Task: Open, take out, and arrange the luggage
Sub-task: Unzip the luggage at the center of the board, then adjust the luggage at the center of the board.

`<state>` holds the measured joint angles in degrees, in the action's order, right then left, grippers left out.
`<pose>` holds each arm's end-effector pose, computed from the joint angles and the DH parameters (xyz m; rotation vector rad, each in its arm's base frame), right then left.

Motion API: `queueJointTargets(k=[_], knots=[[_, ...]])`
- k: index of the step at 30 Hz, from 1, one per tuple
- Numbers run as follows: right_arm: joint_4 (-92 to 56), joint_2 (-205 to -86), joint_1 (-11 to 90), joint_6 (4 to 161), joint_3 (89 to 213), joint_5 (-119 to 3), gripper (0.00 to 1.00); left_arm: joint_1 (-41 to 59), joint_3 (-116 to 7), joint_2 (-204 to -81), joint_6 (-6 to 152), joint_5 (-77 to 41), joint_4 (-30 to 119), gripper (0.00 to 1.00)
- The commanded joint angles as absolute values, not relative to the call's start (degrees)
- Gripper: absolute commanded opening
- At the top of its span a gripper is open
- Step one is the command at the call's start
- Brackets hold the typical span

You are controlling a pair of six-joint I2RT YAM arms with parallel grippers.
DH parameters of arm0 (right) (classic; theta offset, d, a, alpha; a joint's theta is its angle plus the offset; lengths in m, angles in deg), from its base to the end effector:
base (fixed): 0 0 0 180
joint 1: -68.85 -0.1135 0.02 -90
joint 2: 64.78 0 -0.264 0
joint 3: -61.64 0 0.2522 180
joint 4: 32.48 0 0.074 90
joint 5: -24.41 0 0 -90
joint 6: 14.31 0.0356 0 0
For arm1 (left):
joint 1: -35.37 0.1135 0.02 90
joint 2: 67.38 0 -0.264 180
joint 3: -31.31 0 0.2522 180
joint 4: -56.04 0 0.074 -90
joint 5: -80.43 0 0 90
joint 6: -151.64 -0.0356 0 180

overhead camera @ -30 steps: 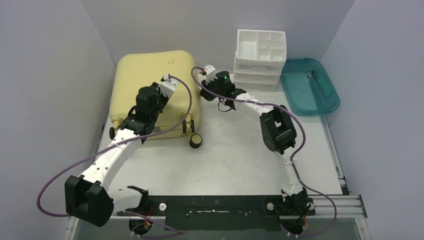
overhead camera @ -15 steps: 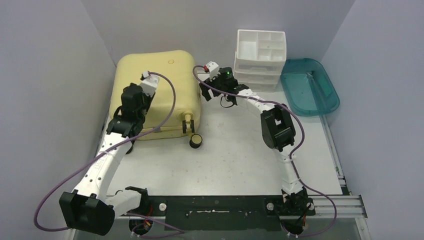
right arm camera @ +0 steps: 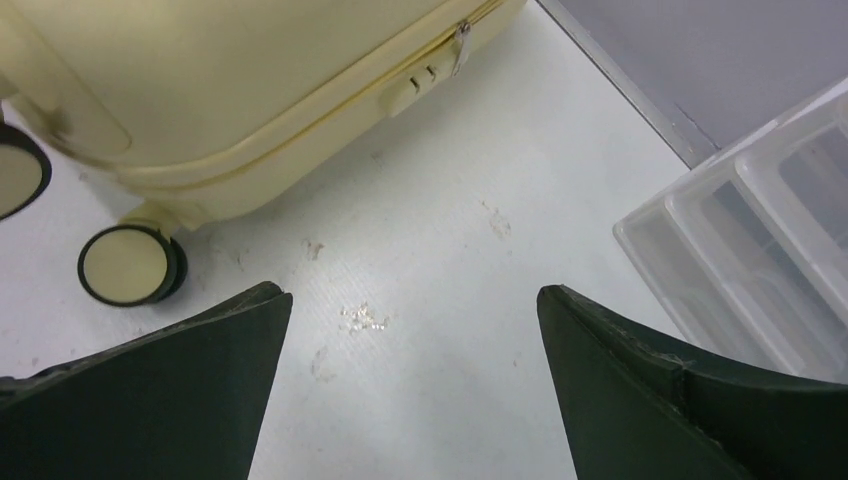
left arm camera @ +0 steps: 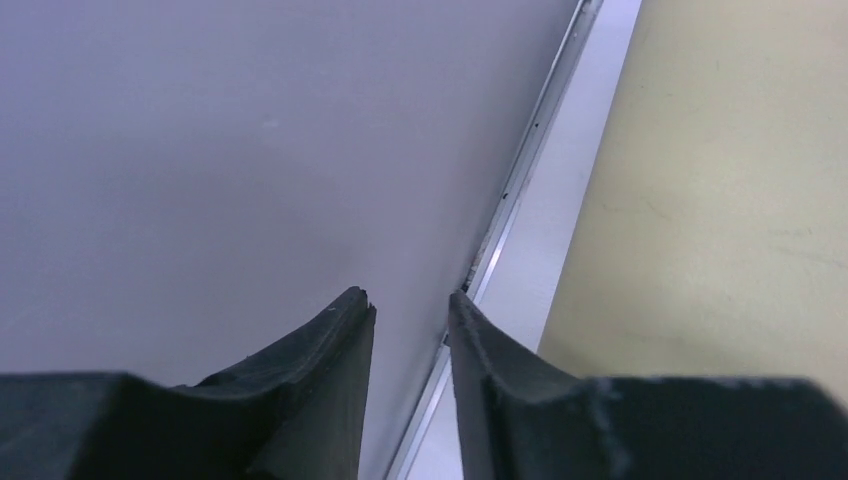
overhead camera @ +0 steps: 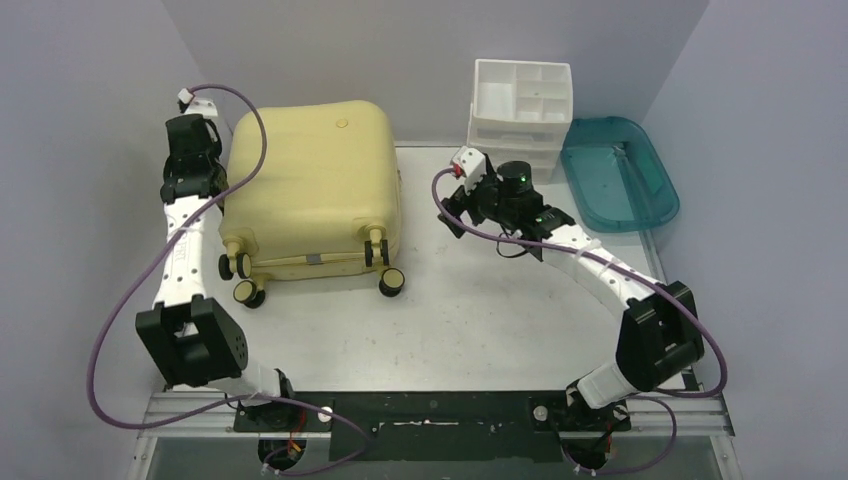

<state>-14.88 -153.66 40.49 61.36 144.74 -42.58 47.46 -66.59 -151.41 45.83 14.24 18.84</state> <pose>0.3135 0.1850 0.3097 -0.9618 1.7378 0.5557 0.3248 0.0843 0.3943 -0.2117 2.0021 0.7242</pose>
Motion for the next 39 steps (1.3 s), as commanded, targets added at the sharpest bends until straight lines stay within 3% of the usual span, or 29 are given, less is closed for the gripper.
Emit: queueJointTargets(k=[1,2,4,12,19,25,29,39], knots=[[-22.6,-149.0,43.2,59.2,136.9,-37.8,1.00,48.9,-73.2,-159.6,46.9,16.7,18.9,0.26],[-24.0,-148.0,44.2,60.2,136.0,-36.1,1.00,49.0,-74.5,-161.7,47.0,17.5,18.9,0.19],[-26.9,-146.9,46.0,62.6,134.0,-32.9,1.00,49.0,-77.3,-165.6,47.1,18.3,18.3,0.14],[-36.5,-144.9,51.2,67.1,126.7,-25.0,1.00,49.1,-90.0,-180.9,48.8,13.6,11.6,0.13],[-38.3,-146.0,52.1,66.8,125.4,-23.0,1.00,49.1,-99.8,-189.9,50.7,-3.8,4.8,0.13],[-39.3,-148.3,52.1,66.4,125.1,-22.9,1.00,45.2,-103.7,-194.2,46.4,-12.9,1.8,0.18],[-39.2,-149.2,52.2,65.6,125.1,-23.1,1.00,39.9,-105.4,-196.8,43.5,-15.9,-0.8,0.28],[-38.6,-150.6,54.1,64.7,125.0,-23.9,1.00,33.2,-105.6,-194.0,46.8,-12.4,2.9,0.32]])
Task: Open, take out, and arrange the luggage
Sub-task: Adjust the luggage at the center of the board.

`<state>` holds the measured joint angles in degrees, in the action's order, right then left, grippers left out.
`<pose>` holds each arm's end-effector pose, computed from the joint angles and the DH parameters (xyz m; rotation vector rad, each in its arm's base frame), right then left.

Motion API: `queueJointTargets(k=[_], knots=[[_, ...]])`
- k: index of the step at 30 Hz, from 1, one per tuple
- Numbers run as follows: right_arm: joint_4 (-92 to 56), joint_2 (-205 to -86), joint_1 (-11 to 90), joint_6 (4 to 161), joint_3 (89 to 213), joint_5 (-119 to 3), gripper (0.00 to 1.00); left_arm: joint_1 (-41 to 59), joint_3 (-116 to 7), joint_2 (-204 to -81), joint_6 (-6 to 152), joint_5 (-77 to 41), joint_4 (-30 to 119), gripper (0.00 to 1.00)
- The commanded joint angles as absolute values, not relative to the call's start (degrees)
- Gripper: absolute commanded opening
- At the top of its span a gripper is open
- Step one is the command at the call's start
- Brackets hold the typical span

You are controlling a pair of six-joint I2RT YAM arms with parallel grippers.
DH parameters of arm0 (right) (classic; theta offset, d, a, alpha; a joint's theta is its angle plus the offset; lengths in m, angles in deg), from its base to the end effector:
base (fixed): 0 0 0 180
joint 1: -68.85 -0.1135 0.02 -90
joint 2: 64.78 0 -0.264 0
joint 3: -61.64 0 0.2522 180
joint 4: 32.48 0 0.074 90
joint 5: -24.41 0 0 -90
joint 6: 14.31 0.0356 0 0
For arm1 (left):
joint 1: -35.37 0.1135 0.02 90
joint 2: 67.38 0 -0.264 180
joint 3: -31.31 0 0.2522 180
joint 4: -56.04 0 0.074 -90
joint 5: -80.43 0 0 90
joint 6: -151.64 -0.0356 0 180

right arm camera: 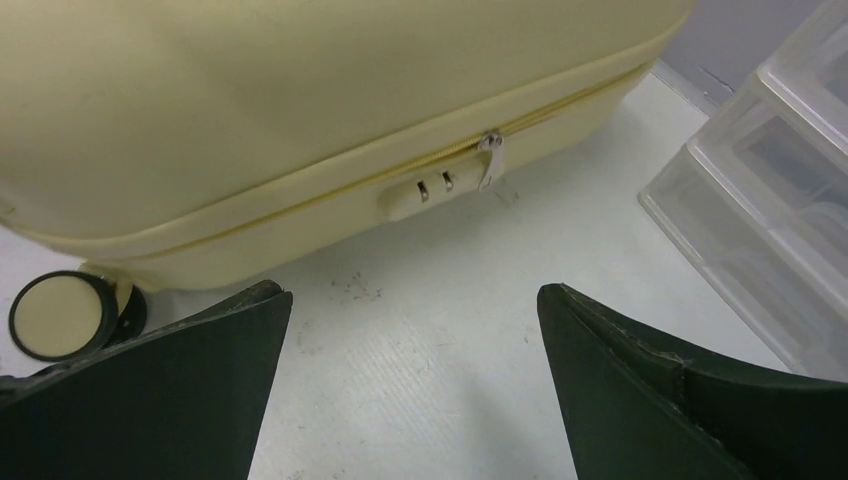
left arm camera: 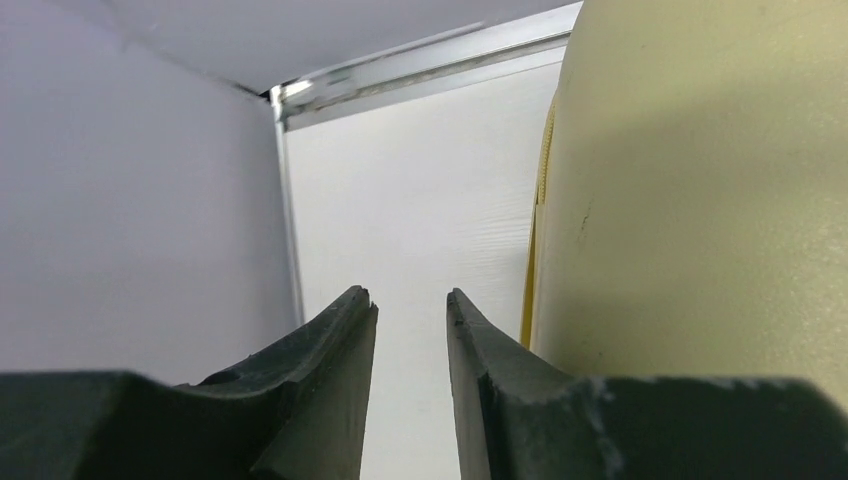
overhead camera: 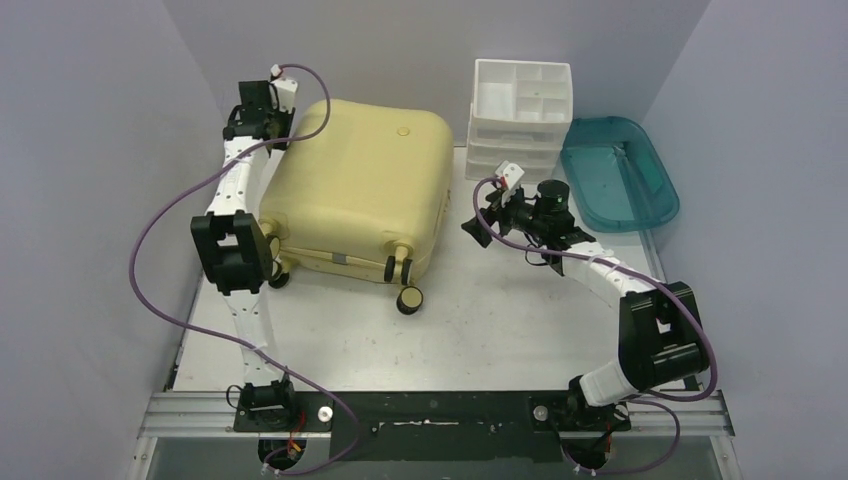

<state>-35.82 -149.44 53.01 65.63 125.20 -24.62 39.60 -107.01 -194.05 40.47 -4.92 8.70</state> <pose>0.3080 0.1117 0.2548 -0.8820 1.6450 0.7382 0.5120 0.0408 0.3123 0.2801 2.1939 0.3369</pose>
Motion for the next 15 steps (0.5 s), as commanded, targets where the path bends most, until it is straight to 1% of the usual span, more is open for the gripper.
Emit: queueJointTargets(k=[1,3,4,6,8,10,12,15], knots=[[-38.7,-150.9,54.1,64.9,125.0,-23.9,1.00,33.6,-105.9,-192.9,47.4,-12.6,3.0,0.32],[-38.7,-151.2,54.1,65.2,125.0,-23.4,1.00,34.5,-106.4,-190.1,48.4,-12.2,2.7,0.34],[-38.8,-151.3,54.2,65.2,125.0,-23.2,1.00,34.9,-106.3,-188.1,48.8,-11.4,2.6,0.36],[-38.7,-151.3,54.1,65.1,125.0,-23.1,1.00,35.0,-103.9,-183.3,49.8,-9.3,2.5,0.45],[-38.3,-151.3,54.1,65.0,125.1,-22.8,1.00,37.1,-99.1,-177.1,50.2,-7.4,2.7,0.59],[-38.2,-150.9,54.2,65.1,125.0,-22.4,1.00,37.4,-92.2,-169.1,49.4,-6.1,3.3,0.82],[-38.7,-150.4,54.2,65.5,124.8,-22.1,1.00,37.1,-84.2,-160.4,47.4,-5.4,3.8,0.96],[-39.5,-149.7,54.3,66.4,124.4,-21.8,1.00,36.3,-72.3,-147.2,45.3,-6.6,3.8,0.97]])
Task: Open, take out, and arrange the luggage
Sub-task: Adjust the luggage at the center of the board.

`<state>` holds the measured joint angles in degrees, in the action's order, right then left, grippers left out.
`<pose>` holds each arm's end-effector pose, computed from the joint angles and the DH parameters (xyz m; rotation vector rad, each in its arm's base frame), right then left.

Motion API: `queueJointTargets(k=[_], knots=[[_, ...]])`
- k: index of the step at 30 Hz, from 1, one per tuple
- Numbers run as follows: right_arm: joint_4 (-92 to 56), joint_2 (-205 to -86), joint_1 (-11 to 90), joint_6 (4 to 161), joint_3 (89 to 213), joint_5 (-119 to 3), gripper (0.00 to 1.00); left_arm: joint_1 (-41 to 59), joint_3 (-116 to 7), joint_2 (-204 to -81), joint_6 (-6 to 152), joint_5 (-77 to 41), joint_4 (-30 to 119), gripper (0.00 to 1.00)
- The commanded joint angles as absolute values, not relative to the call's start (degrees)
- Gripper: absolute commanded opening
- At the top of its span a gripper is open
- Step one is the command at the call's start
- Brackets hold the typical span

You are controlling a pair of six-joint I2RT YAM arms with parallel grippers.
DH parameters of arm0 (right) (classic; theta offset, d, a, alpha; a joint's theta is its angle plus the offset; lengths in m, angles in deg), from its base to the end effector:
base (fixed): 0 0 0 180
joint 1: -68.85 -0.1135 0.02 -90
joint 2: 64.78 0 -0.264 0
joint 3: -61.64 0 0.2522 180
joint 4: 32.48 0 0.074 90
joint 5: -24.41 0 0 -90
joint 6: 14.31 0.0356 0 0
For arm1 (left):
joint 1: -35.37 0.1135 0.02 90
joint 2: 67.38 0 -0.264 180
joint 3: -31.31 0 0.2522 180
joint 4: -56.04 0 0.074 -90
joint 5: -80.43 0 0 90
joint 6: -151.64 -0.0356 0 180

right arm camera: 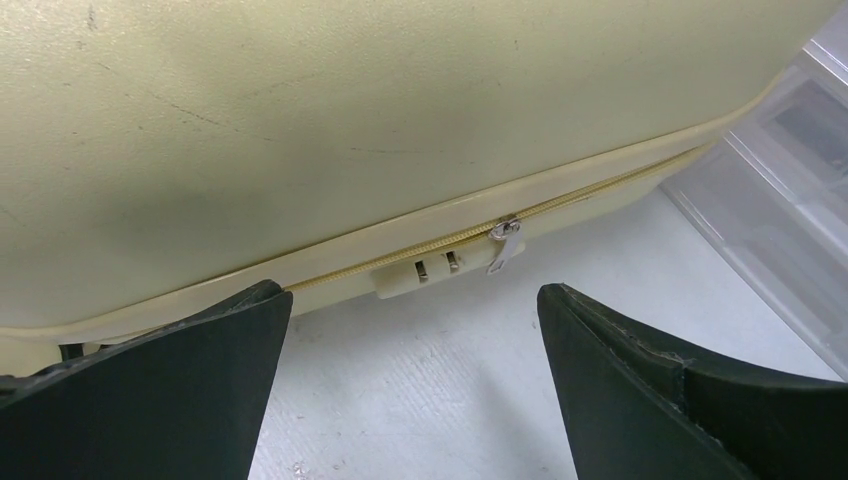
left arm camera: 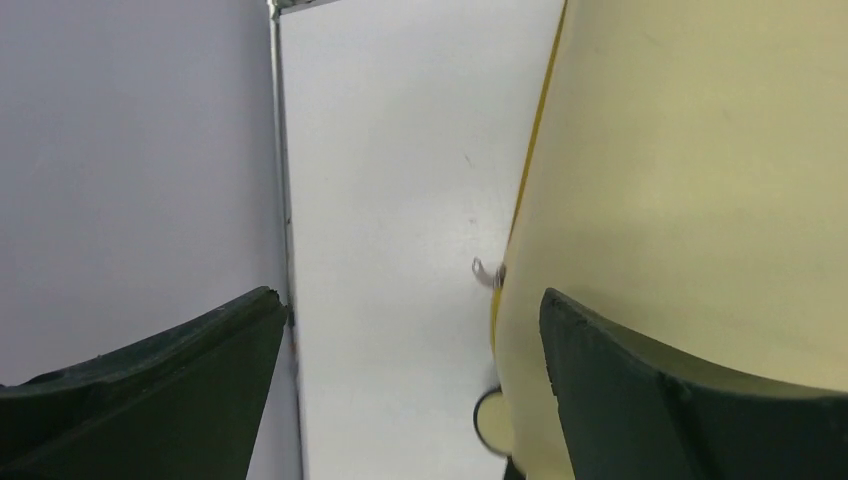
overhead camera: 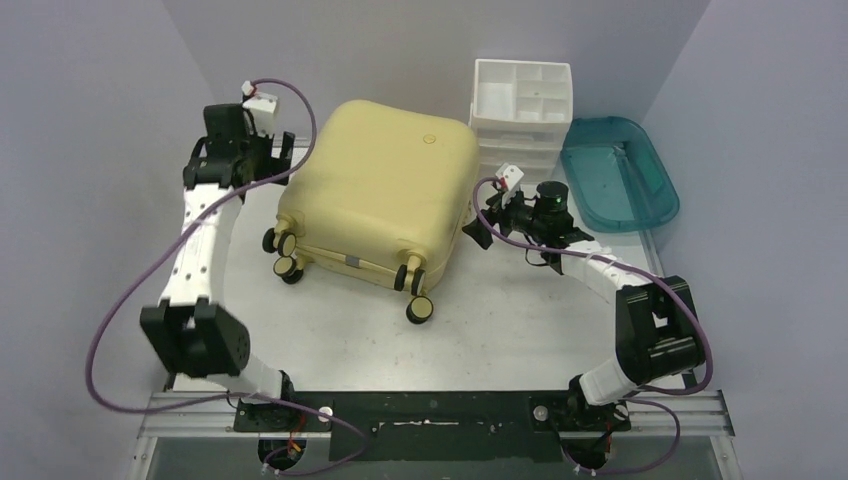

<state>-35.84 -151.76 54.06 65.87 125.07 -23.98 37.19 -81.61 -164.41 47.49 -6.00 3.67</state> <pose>0.3147 0.1075 0.2416 -0.8671 1.6906 0.7528 0.3827 0.0144 0.3794 0.2033 2.2058 0.2235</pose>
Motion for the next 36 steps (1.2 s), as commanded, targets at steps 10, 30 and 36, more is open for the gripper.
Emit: queueJointTargets(k=[10,30,36], knots=[[-37.1,-146.4,58.1,65.6,125.1,-17.8,1.00,33.4,-49.3,-125.9,41.0,-18.9,-7.1,0.97],[-43.1,-140.0,72.7,78.2,124.5,-13.5,1.00,33.3,-38.5,-127.7,39.9,-3.9,8.9,0.97],[-41.1,-149.7,77.0,87.0,128.9,-2.5,1.00,33.9,-36.3,-130.4,39.3,0.4,13.3,0.96]])
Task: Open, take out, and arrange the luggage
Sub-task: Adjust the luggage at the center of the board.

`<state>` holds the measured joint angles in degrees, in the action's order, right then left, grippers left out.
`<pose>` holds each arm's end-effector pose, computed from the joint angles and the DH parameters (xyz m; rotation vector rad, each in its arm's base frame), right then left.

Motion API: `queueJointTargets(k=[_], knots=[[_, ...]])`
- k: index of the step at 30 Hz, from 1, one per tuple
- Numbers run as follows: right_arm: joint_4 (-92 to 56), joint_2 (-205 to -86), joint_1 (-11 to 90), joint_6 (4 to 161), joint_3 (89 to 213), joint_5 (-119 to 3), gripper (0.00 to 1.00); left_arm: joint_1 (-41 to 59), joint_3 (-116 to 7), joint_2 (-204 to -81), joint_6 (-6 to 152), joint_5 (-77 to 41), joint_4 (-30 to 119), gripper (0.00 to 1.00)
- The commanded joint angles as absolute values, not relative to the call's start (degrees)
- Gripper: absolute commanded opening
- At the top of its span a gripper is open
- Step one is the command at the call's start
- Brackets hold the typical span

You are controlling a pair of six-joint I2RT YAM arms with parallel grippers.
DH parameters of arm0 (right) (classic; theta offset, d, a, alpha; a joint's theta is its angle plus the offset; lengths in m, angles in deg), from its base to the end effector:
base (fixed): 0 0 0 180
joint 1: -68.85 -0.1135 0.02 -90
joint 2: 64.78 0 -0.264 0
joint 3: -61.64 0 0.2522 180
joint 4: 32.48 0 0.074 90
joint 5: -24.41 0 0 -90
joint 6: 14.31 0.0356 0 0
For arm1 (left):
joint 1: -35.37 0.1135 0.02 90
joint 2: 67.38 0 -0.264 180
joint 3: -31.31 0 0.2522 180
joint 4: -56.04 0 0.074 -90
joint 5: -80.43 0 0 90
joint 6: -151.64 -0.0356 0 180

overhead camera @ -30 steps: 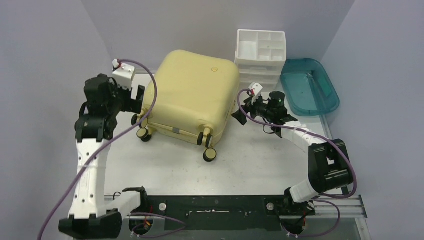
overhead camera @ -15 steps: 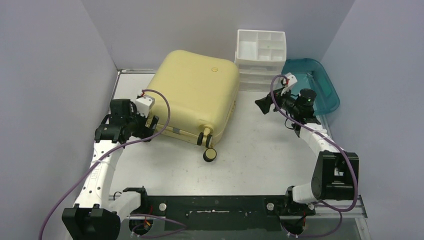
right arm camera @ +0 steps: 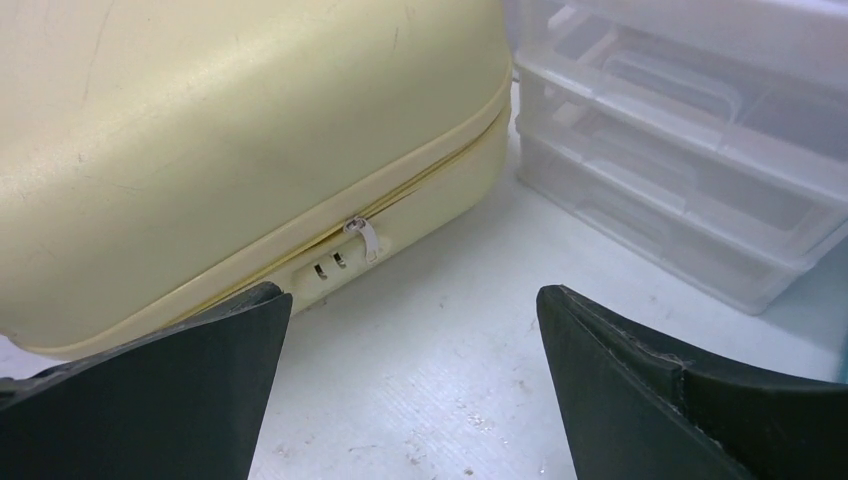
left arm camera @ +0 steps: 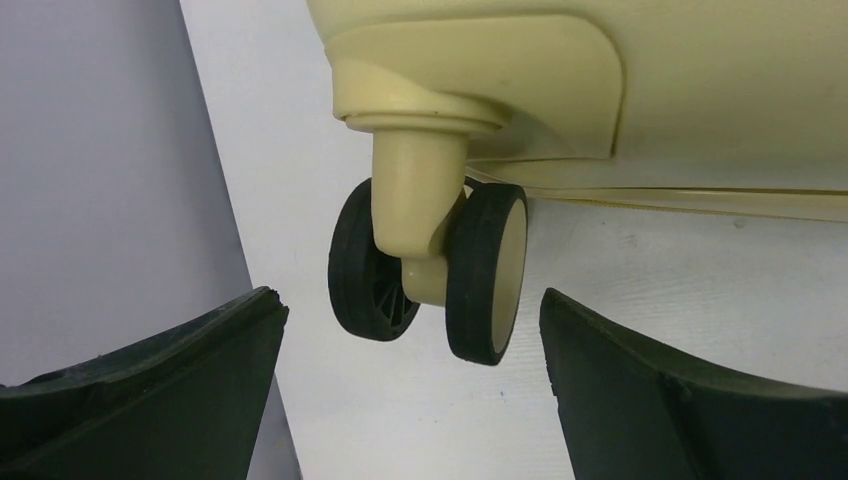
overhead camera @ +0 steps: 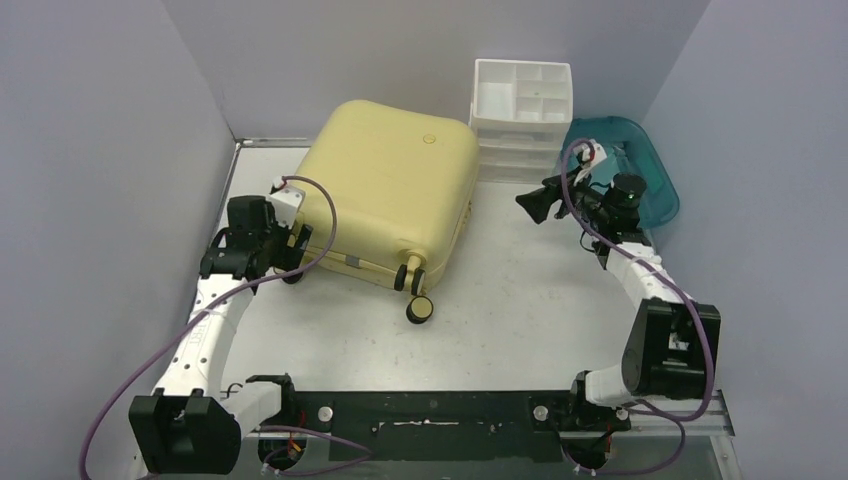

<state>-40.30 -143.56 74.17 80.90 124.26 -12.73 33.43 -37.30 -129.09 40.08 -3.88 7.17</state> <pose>0.3067 -0.0001 0.2884 -0.5308 1.6356 0.7840 0.2266 -0.0041 0.3031 0.4214 2.2776 0.2892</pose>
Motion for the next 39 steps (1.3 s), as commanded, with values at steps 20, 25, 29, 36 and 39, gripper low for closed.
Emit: queueJointTargets(k=[20,25,29,36,39], knots=[[-22.7,-143.9,70.6,64.4,134.2,-24.2,1.00,53.7,-61.5,-158.5,42.7,1.8,17.2,0.74],[-20.6,-143.9,69.2,61.4,135.0,-32.3,1.00,55.1,-72.7,-165.5,45.1,3.9,12.1,0.74],[-19.3,-144.5,67.0,60.5,135.7,-35.5,1.00,57.6,-75.3,-166.0,46.8,-1.6,6.8,0.79],[-24.1,-144.6,64.5,59.7,131.7,-21.2,1.00,57.2,-56.8,-139.5,39.1,-23.9,3.2,0.97],[-28.8,-145.5,61.8,59.8,128.5,-17.5,1.00,53.9,-53.2,-127.7,32.9,-34.1,-4.4,0.97]])
